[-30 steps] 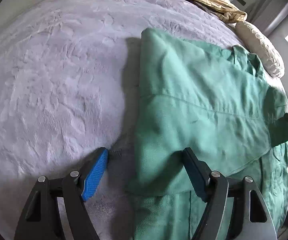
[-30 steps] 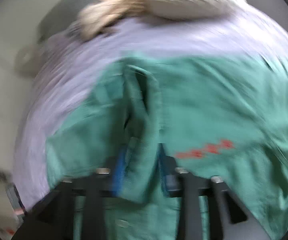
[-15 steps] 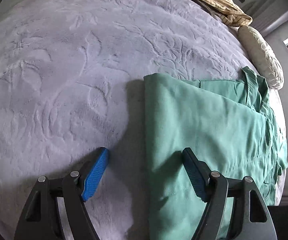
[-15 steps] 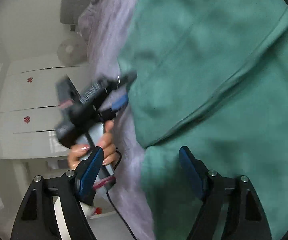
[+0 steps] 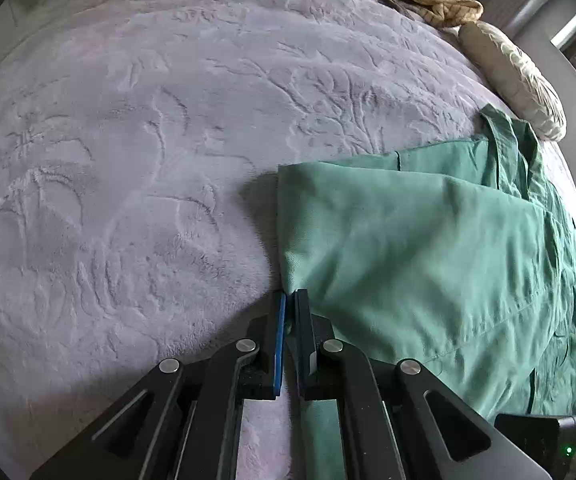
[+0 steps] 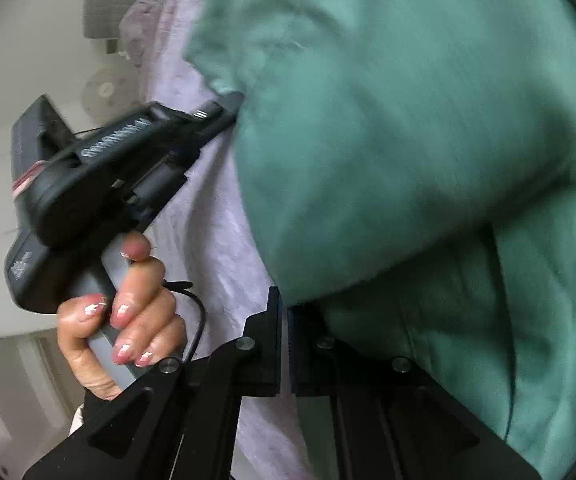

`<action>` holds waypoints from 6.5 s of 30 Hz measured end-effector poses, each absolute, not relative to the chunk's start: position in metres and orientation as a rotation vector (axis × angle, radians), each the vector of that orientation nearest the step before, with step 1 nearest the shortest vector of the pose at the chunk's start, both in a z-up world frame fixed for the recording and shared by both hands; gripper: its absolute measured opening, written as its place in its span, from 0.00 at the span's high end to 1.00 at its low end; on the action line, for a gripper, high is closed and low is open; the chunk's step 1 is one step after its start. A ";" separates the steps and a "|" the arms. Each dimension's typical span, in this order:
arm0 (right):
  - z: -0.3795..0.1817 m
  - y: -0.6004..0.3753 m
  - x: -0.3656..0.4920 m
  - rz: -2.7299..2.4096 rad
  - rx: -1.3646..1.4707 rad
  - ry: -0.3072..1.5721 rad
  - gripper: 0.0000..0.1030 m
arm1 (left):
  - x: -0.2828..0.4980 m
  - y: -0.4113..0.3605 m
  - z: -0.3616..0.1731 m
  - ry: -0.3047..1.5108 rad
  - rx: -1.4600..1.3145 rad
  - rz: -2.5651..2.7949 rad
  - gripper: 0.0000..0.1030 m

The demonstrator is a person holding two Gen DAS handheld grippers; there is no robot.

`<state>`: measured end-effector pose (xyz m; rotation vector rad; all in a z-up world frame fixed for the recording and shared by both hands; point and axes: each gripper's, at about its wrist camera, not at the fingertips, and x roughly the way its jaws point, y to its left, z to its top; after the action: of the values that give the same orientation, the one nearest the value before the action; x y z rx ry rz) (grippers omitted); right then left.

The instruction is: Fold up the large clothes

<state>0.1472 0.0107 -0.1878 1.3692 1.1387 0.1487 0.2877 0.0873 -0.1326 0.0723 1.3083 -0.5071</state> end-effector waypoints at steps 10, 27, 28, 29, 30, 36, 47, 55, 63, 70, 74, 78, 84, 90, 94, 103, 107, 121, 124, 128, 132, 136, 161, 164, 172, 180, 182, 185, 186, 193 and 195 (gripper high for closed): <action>-0.091 -0.095 0.101 0.006 0.965 1.109 0.93 | 0.249 0.094 -0.093 1.226 0.070 -0.447 0.94; -0.101 -0.224 0.037 -0.294 0.959 1.066 0.41 | 0.206 0.089 -0.116 1.383 -0.090 -0.376 0.94; -0.097 -0.225 0.031 -0.300 0.956 1.064 0.36 | 0.205 0.089 -0.114 1.394 -0.119 -0.382 0.94; -0.091 -0.225 0.031 -0.302 0.952 1.060 0.35 | 0.202 0.088 -0.111 1.404 -0.141 -0.387 0.94; -0.089 -0.224 0.029 -0.299 0.951 1.062 0.35 | 0.200 0.085 -0.109 1.409 -0.151 -0.389 0.94; -0.083 -0.232 -0.007 -0.300 0.988 1.070 0.30 | 0.180 0.060 -0.102 1.439 -0.175 -0.423 0.94; -0.085 -0.255 -0.047 -0.275 1.051 1.031 0.22 | 0.160 0.005 -0.090 1.407 -0.109 -0.395 0.00; -0.075 -0.285 -0.069 -0.257 1.091 0.943 0.17 | 0.137 -0.056 -0.079 1.322 0.116 -0.421 0.00; -0.055 -0.356 -0.115 -0.350 1.111 0.795 0.00 | 0.103 -0.132 -0.082 1.302 0.267 -0.500 0.00; -0.055 -0.433 -0.169 -0.516 1.153 0.694 0.00 | 0.077 -0.180 -0.087 1.326 0.299 -0.571 0.00; -0.065 -0.481 -0.196 -0.603 1.226 0.621 0.00 | 0.065 -0.202 -0.084 1.304 0.302 -0.585 0.00; -0.074 -0.529 -0.215 -0.615 1.335 0.499 0.00 | 0.055 -0.223 -0.085 1.300 0.291 -0.583 0.00; -0.096 -0.583 -0.217 -0.591 1.511 0.307 0.00 | 0.052 -0.250 -0.090 1.311 0.246 -0.568 0.00; -0.100 -0.609 -0.209 -0.583 1.562 0.251 0.02 | 0.063 -0.253 -0.076 1.226 0.203 -0.559 0.00; -0.101 -0.614 -0.206 -0.631 1.588 0.332 0.71 | 0.088 -0.245 -0.067 1.144 0.203 -0.470 0.00; -0.033 -0.586 -0.140 -0.496 1.295 0.410 0.95 | 0.120 -0.190 -0.075 1.159 0.203 -0.387 0.00; 0.018 -0.540 -0.064 -0.341 1.061 0.498 0.95 | 0.126 -0.159 -0.074 1.163 0.179 -0.361 0.00; -0.083 -0.244 0.138 0.007 0.478 1.117 0.93 | 0.160 -0.043 -0.092 1.192 0.092 -0.264 0.00; -0.099 -0.251 0.130 -0.030 0.601 1.118 0.84 | 0.158 -0.031 -0.095 1.197 0.085 -0.299 0.00; -0.083 -0.279 0.098 -0.082 0.814 1.031 0.33 | 0.156 -0.017 -0.092 1.185 0.067 -0.327 0.00; -0.072 -0.312 0.077 -0.235 0.959 0.932 0.58 | 0.158 -0.002 -0.086 1.182 0.031 -0.321 0.00; -0.051 -0.297 0.106 -0.241 0.820 0.924 0.95 | 0.158 0.020 -0.078 1.164 0.017 -0.291 0.00; -0.056 -0.225 0.044 -0.085 0.542 1.176 0.43 | 0.162 -0.014 -0.096 1.267 -0.013 -0.495 0.00; -0.069 -0.286 -0.001 -0.212 0.869 1.094 0.42 | 0.164 -0.034 -0.105 1.305 -0.046 -0.536 0.00; -0.088 -0.369 -0.060 -0.408 1.235 0.869 0.45 | 0.179 -0.062 -0.110 1.341 -0.055 -0.543 0.58; -0.087 -0.385 -0.062 -0.475 1.076 0.927 0.97 | 0.163 -0.063 -0.112 1.317 0.034 -0.556 0.75; -0.104 -0.388 -0.066 -0.483 1.103 0.954 0.97 | 0.160 -0.063 -0.111 1.309 0.052 -0.552 0.75; -0.107 -0.392 -0.074 -0.431 1.164 0.963 0.92 | 0.159 -0.060 -0.099 1.285 0.070 -0.545 0.75; -0.105 -0.391 -0.074 -0.392 1.167 0.994 0.88 | 0.157 -0.057 -0.092 1.268 0.090 -0.534 0.75; -0.039 -0.390 -0.054 -0.205 1.006 0.901 0.41 | 0.163 -0.051 -0.072 1.199 0.124 -0.507 0.75; -0.039 -0.416 -0.040 -0.252 1.043 0.834 0.41 | 0.167 -0.058 -0.074 1.209 0.118 -0.501 0.75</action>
<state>-0.0399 -0.4165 -0.0394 1.0426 0.8339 -0.2523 0.1672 -0.0578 -0.0737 0.1178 1.2088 -0.5008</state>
